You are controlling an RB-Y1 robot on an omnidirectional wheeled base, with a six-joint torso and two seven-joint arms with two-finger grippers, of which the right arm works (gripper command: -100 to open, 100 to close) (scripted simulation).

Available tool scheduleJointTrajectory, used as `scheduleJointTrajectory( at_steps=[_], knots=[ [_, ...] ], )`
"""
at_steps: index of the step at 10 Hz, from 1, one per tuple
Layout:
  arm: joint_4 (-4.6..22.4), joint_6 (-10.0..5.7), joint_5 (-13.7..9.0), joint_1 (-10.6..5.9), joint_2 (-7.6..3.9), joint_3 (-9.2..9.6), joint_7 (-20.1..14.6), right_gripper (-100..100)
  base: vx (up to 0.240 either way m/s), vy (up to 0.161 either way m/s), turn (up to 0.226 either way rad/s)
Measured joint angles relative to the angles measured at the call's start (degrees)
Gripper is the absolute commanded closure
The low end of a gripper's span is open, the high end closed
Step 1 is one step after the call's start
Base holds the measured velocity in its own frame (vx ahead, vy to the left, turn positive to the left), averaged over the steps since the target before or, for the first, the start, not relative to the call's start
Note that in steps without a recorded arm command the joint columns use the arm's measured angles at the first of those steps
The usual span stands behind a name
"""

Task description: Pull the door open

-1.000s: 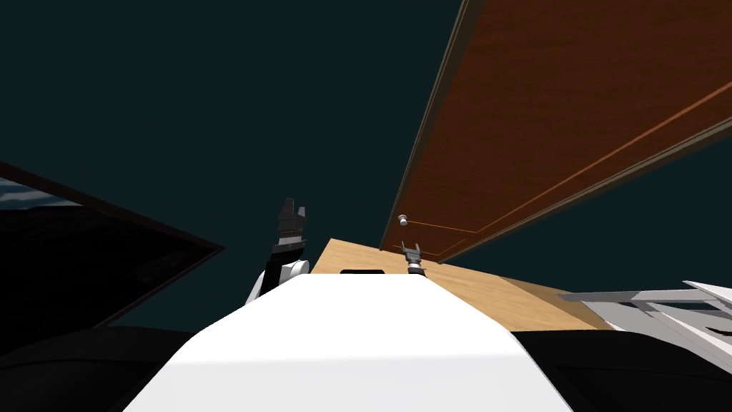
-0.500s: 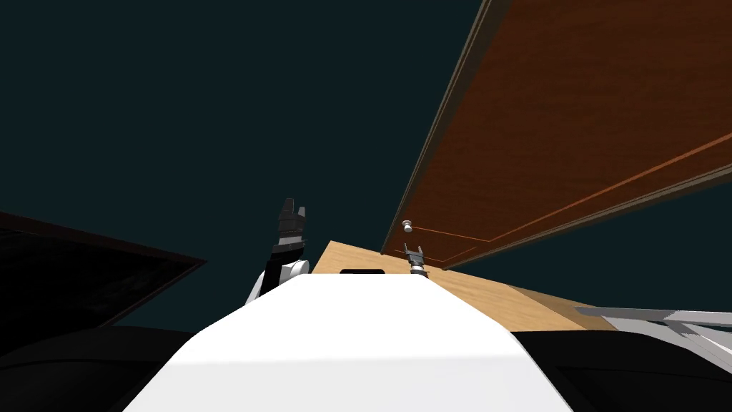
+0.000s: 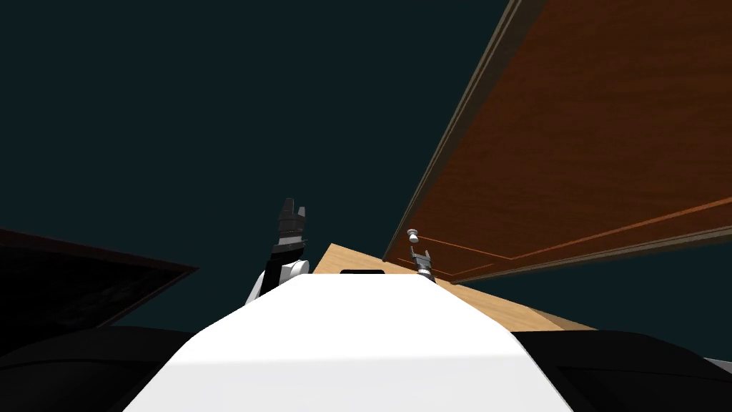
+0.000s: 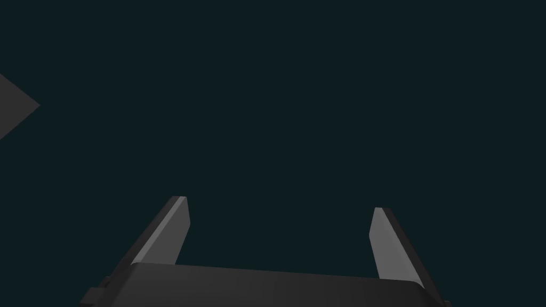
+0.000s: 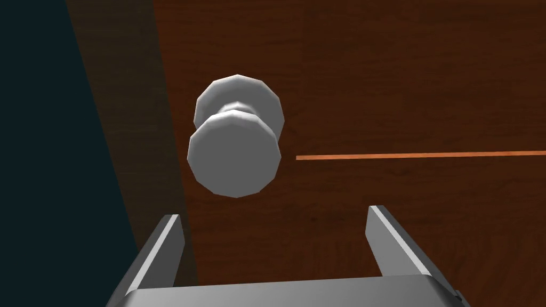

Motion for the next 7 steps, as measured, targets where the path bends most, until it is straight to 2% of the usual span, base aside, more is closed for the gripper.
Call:
scheduleJointTrajectory(
  at_steps=[2, 3, 4, 7],
  knots=[
    [0.7, -0.57, -0.2, -0.67, -0.4, -0.49, -0.8, -100, 0.214, -0.024, 0.106],
    [0.7, -0.72, -0.3, -1.42, -0.4, -0.66, -1.0, -100, 0.093, -0.015, 0.028],
    [0.6, -0.75, -0.3, -1.55, -0.41, -0.68, -1.0, 100, -0.01, 0.002, -0.021],
    [0.7, -0.64, -0.3, -1.51, -0.43, -0.63, -0.9, 100, -0.025, 0.004, 0.004]
  ],
)
